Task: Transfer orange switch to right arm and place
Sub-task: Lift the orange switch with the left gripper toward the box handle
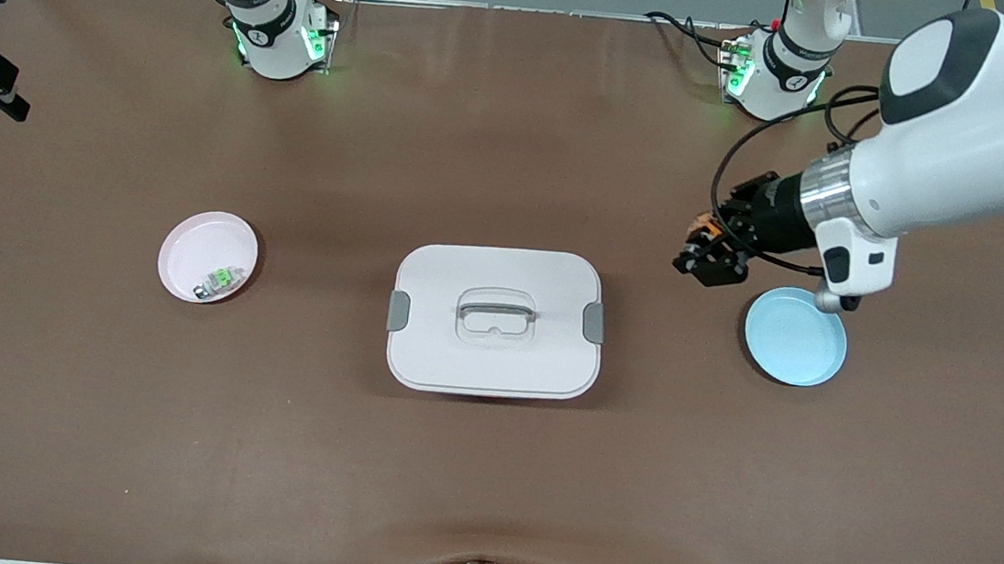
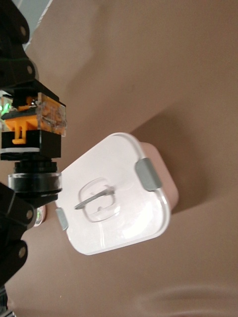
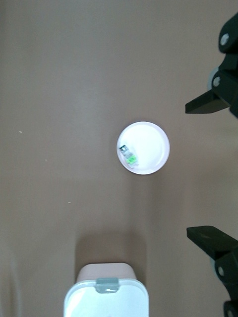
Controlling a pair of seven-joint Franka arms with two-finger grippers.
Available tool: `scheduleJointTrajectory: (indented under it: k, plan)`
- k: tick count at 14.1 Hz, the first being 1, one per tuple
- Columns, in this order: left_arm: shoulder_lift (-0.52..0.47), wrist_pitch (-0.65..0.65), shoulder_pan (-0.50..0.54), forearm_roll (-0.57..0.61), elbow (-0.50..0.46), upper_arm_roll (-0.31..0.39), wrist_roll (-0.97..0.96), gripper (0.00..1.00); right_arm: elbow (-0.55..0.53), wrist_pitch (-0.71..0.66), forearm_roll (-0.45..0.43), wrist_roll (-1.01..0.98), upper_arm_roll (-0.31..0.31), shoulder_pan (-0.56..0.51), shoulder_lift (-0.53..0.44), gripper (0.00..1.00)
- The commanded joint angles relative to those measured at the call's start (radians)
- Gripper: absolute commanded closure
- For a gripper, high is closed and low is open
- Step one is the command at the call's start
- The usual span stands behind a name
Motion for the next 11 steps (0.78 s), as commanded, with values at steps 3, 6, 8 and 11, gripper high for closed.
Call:
scheduleJointTrajectory:
  k: [3, 6, 8, 11]
  plan:
    - [0.021, 0.113, -0.109, -0.046, 0.042, -0.032, -0.312, 0.64, 0.015, 0.067, 0.0, -0.001, 0.008, -0.015, 0.093, 0.0]
    - [0.036, 0.214, -0.203, -0.06, 0.042, -0.033, -0.432, 0.64, 0.014, 0.092, 0.0, -0.004, 0.008, -0.014, 0.22, 0.0]
    - [0.059, 0.277, -0.257, -0.062, 0.055, -0.032, -0.543, 0.64, 0.012, 0.097, 0.0, -0.004, 0.008, -0.014, 0.225, 0.0]
    - [0.088, 0.297, -0.332, -0.062, 0.078, -0.032, -0.693, 0.64, -0.035, 0.054, 0.008, -0.012, 0.012, -0.002, 0.241, 0.0]
